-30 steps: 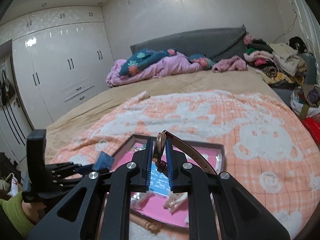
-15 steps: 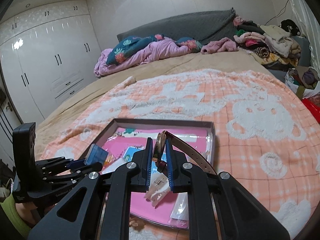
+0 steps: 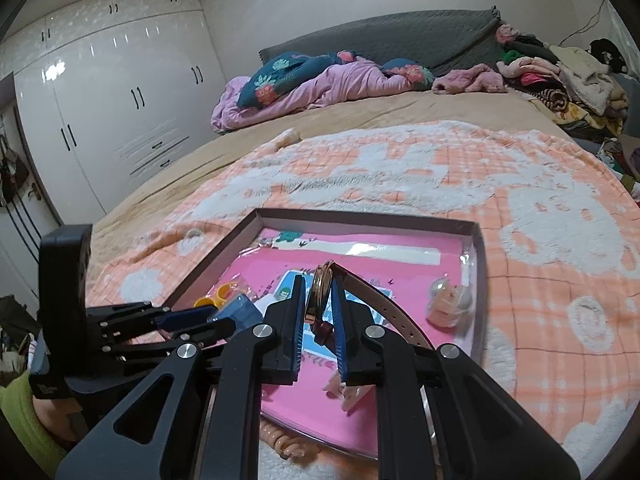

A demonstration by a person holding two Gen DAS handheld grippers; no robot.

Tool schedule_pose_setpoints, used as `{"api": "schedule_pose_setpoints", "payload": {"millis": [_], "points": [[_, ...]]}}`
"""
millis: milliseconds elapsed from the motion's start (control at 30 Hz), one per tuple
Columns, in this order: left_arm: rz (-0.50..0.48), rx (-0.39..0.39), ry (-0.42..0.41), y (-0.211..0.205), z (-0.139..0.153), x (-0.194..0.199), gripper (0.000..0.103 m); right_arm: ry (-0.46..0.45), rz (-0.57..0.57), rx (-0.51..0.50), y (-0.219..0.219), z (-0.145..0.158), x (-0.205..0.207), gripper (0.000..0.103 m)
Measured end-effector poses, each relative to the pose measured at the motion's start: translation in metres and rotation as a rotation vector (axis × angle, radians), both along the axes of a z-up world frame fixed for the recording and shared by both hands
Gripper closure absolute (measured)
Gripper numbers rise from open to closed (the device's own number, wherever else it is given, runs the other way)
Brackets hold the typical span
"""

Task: Organize jewelry
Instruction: 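Carry the blue case and watch over the box and open both tools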

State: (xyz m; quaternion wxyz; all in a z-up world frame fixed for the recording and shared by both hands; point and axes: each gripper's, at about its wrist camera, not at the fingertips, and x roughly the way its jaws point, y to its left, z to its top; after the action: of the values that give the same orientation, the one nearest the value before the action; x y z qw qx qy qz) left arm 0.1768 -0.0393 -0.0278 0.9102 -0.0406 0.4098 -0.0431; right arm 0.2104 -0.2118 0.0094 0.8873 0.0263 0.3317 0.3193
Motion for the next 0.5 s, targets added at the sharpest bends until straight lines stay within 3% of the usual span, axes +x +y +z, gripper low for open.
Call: {"api": "schedule_pose_setpoints", "payload": {"millis": [300, 500], "points": [[0.029, -0.013, 0.011, 0.013, -0.003, -0.003, 0.083, 0.040, 0.026, -0.042, 0.018, -0.023, 0.003, 0.091], [0.041, -0.022, 0.019, 0.016, -0.004, -0.007, 0.084, 0.039, 0.042, -0.038, 0.018, -0.022, 0.001, 0.090]]}}
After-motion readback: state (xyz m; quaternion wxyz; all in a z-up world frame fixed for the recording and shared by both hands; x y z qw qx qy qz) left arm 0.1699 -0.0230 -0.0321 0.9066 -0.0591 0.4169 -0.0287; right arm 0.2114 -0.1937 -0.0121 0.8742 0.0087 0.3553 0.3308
